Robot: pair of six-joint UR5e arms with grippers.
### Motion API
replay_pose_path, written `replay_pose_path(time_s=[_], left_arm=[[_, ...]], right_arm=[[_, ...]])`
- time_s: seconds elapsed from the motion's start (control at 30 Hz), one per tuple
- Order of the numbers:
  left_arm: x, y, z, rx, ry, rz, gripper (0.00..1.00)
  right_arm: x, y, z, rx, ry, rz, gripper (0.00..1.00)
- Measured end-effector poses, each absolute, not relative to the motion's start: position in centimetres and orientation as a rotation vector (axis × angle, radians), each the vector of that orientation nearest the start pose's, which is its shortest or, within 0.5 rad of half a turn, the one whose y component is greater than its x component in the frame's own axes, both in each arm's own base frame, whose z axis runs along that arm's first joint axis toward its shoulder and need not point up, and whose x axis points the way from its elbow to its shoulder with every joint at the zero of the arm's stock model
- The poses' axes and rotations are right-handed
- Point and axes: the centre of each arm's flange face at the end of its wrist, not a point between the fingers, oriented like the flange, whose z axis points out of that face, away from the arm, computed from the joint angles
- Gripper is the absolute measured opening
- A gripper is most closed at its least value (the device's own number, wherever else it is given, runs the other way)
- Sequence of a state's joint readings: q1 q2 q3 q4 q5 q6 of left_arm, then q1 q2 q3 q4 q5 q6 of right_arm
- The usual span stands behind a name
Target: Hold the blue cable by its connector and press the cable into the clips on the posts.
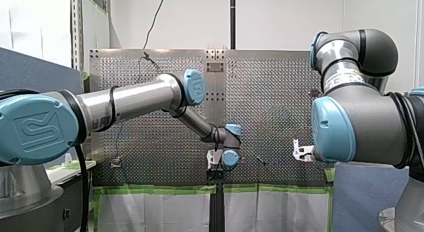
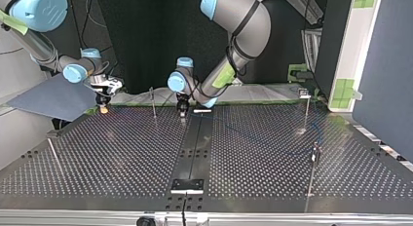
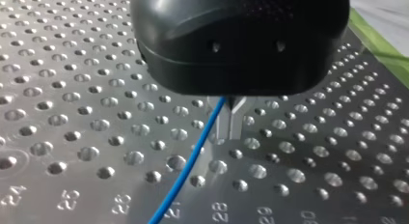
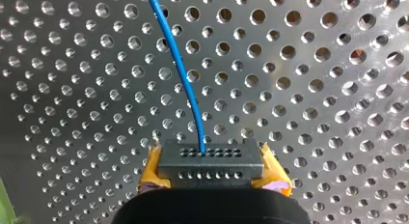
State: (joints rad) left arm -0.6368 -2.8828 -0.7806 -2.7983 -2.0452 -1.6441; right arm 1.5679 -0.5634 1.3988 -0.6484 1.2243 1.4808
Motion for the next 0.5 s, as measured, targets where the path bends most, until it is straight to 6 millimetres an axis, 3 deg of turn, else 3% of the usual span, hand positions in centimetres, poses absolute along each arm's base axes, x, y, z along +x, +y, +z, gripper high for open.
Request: replay_pose_path(time_s=[0.3,0.33,0.37,0.4,0.43,0.47,0.5], left_arm=[[59.9,-55.3,-5.0,0.156,1.749,-0.094,0.02],[59.8,-55.4,-5.1,0.157,1.75,-0.095,0.16],[59.8,-55.4,-5.1,0.16,1.751,-0.097,0.45],[59.7,-55.4,-5.1,0.163,1.752,-0.103,0.45],[59.7,-55.5,-5.1,0.166,1.752,-0.109,0.66],[59.6,-55.6,-5.1,0.169,1.753,-0.116,0.96],[59.6,-55.8,-5.1,0.173,1.753,-0.126,0.96]], right_arm=[[16.7,-69.7,-1.9,1.625,-1.104,1.335,0.0],[16.7,-69.6,-2.0,1.626,-1.104,1.334,0.0],[16.7,-69.6,-2.0,1.627,-1.104,1.334,0.0],[16.7,-69.6,-2.1,1.628,-1.104,1.334,0.0],[16.7,-69.6,-2.2,1.629,-1.104,1.333,0.0],[16.7,-69.6,-2.2,1.629,-1.104,1.333,0.0],[16.7,-69.6,-2.3,1.63,-1.105,1.332,0.0]])
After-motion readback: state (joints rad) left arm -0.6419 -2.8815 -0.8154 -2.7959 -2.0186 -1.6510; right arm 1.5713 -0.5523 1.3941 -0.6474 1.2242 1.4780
